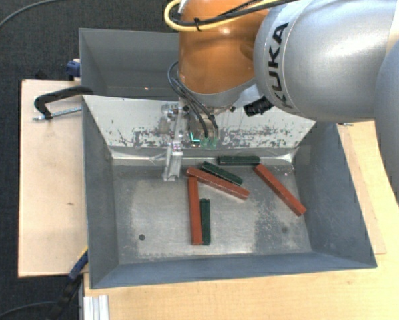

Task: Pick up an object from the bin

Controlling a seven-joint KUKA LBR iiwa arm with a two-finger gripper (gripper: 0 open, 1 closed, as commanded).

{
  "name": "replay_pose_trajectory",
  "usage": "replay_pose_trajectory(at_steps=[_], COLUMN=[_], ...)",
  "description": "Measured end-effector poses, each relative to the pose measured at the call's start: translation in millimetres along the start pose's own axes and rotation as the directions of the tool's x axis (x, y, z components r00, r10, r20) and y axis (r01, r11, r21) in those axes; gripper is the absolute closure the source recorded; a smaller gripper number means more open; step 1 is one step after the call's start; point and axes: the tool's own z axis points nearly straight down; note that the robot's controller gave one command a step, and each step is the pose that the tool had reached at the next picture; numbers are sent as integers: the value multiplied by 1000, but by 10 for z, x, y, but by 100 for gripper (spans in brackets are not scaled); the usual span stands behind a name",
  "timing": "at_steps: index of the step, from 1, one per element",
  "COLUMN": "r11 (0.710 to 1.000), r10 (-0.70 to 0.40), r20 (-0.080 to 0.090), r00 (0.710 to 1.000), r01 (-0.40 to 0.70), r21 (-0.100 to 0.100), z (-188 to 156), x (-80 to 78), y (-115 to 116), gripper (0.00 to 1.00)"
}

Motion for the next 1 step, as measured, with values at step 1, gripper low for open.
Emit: replay_pose_trajectory(at_steps=[1], r11=[999], r10=[36], r20=[-1], r00=[999], r01=[-36], r21=[2], z=[1234], x=[89], y=[-315], gripper=[0])
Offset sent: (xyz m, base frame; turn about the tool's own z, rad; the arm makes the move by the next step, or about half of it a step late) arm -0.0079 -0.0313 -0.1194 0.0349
